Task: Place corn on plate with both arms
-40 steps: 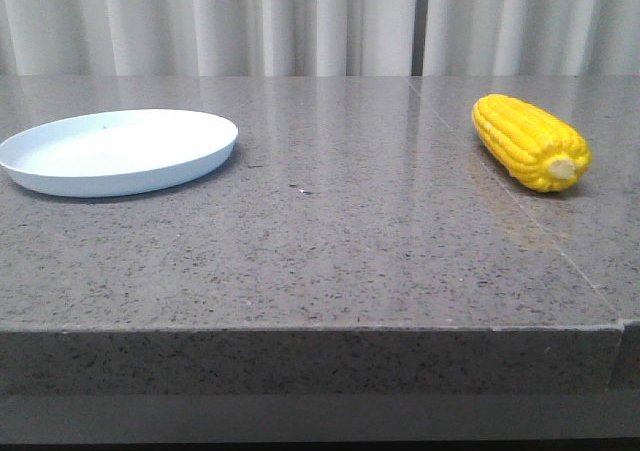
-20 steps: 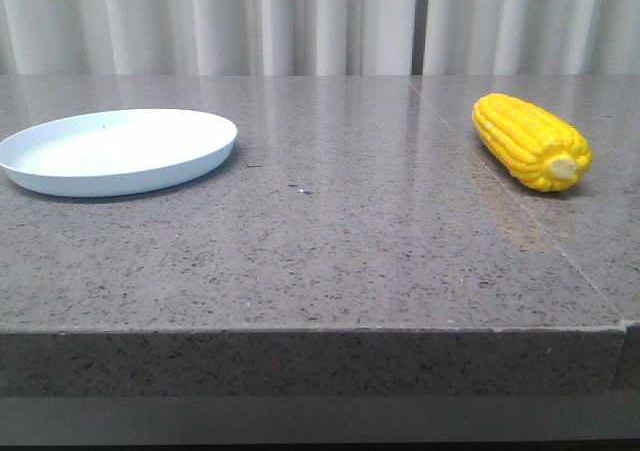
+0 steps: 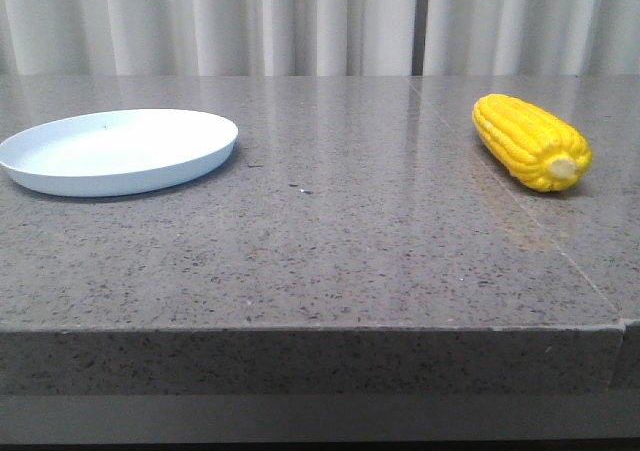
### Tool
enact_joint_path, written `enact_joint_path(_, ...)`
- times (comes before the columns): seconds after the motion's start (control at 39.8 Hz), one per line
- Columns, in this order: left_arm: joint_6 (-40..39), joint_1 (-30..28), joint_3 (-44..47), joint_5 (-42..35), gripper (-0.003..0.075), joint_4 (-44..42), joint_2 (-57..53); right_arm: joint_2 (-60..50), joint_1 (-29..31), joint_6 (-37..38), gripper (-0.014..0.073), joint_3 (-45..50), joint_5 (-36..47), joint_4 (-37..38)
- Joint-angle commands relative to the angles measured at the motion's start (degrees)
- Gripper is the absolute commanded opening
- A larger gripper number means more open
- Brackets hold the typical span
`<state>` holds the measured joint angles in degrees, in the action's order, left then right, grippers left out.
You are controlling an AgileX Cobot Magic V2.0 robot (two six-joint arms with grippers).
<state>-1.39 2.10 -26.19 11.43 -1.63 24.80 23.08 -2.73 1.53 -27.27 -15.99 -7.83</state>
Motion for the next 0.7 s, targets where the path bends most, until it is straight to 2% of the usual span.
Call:
enact_joint_path(0.0, -0.08, 0.00, -2.27, -4.92, -0.0020, -0.26, 1.63, 1.93, 0.28, -0.30, -0.0060, -2.16, 5.01, -0.15)
enact_joint_path(0.08, -0.08, 0.00, -2.27, -4.92, 0.0001, -0.26, 1.63, 1.93, 0.28, -0.30, -0.0033, -2.16, 4.96, -0.15)
enact_joint_path(0.13, -0.08, 0.00, -2.27, -5.17, 0.0069, -0.34, 1.63, 1.93, 0.28, -0.30, 0.0023, -2.16, 4.96, -0.15)
enact_joint_path(0.18, -0.08, 0.00, -2.27, -5.17, 0.0171, -0.34, 1.63, 1.93, 0.28, -0.30, 0.0099, -2.16, 4.96, -0.15)
enact_joint_path(0.3, -0.08, 0.00, -2.27, -5.17, 0.0566, -0.34, 1.63, 1.93, 0.28, -0.30, 0.0401, -2.16, 4.96, -0.15)
enact_joint_path(0.38, -0.08, 0.00, -2.27, -5.17, 0.0699, -0.34, 1.63, 1.93, 0.28, -0.30, 0.0549, -2.16, 4.96, -0.15)
enact_joint_path(0.4, -0.08, 0.00, -2.27, -5.17, 0.0699, -0.34, 1.63, 1.93, 0.28, -0.30, 0.0605, -2.16, 4.96, -0.15)
enact_joint_path(0.45, -0.08, 0.00, -2.27, -5.17, 0.0676, -0.34, 1.63, 1.93, 0.28, -0.30, 0.0663, -2.16, 4.96, -0.15)
enact_joint_path(0.68, -0.08, 0.00, -2.16, -5.69, 0.0606, -0.34, 1.63, 1.93, 0.28, -0.30, 0.0648, -2.12, 4.96, -0.15)
